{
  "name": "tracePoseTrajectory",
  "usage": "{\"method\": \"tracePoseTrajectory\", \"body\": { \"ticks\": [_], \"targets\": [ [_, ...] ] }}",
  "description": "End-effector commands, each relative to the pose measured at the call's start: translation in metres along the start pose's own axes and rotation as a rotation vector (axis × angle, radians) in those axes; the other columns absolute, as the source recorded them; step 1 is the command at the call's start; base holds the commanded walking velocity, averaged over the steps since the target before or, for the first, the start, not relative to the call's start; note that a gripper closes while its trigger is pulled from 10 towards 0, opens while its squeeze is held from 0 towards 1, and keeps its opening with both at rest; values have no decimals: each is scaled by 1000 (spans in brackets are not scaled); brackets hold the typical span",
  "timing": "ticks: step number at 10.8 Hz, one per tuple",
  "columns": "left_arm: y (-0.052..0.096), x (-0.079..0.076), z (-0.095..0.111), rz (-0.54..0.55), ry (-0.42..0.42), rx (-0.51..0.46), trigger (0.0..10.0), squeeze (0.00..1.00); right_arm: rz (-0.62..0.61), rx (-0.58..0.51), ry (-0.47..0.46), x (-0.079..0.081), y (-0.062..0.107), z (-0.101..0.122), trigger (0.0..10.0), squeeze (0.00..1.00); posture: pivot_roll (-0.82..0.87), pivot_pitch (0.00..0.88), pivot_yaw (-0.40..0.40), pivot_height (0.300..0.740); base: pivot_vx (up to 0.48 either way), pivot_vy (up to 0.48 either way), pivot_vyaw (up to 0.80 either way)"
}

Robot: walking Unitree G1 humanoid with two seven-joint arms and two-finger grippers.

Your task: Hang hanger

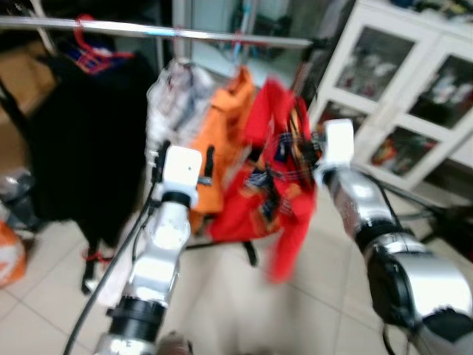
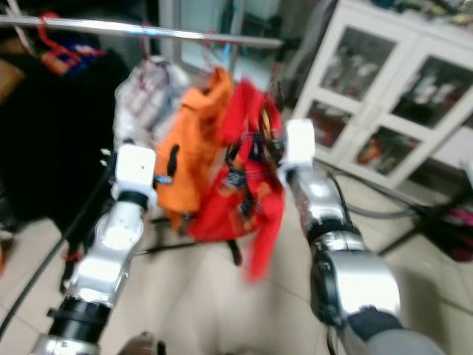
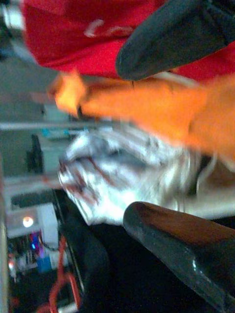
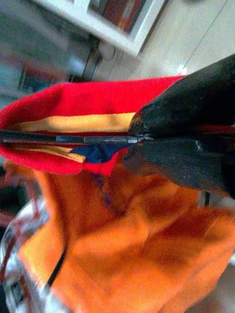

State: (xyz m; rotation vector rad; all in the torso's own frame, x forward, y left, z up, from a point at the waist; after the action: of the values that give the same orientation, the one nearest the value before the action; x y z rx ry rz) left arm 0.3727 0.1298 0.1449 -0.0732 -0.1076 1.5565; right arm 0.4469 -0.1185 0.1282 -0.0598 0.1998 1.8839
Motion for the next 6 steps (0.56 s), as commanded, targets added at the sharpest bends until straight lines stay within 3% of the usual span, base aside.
{"method": "tracePoseTrajectory", "body": {
  "ticks": [1, 2, 4, 6],
  "targets": [
    [-1, -11, 5, -30, 18, -13, 10000, 0, -45, -53, -5, -18, -1, 21, 0, 0, 136, 52, -145, 740, 450, 0, 0],
    [0, -12, 6, -38, 18, -18, 10000, 0, -38, -71, -13, -15, -6, 34, 0, 0, 139, 51, -147, 740, 450, 0, 0],
    [-1, -17, 11, -46, -1, -31, 10000, 0, 6, -91, 4, -4, -14, 56, 0, 0, 146, 52, -150, 740, 0, 0, 0],
    [-1, -20, 11, -54, 9, -30, 10000, 0, 38, -76, 45, 3, -18, 63, 0, 0, 155, 47, -158, 740, 0, 0, 0]
  ]
}}
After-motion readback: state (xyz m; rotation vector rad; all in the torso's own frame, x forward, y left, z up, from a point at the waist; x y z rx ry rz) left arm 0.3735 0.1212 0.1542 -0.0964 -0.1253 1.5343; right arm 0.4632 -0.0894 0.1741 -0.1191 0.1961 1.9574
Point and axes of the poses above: a point about 5 cm out from each wrist's last joint towards the gripper, its own y axis pointing back from the gripper into the wrist, its own z axis along the axis of the wrist's last joint, x = y × z, the point moved 6 cm from there along -y, pointing out of the wrist towards the gripper, and after that the axes turned 14 degrees about y, right-handed, at the moved point
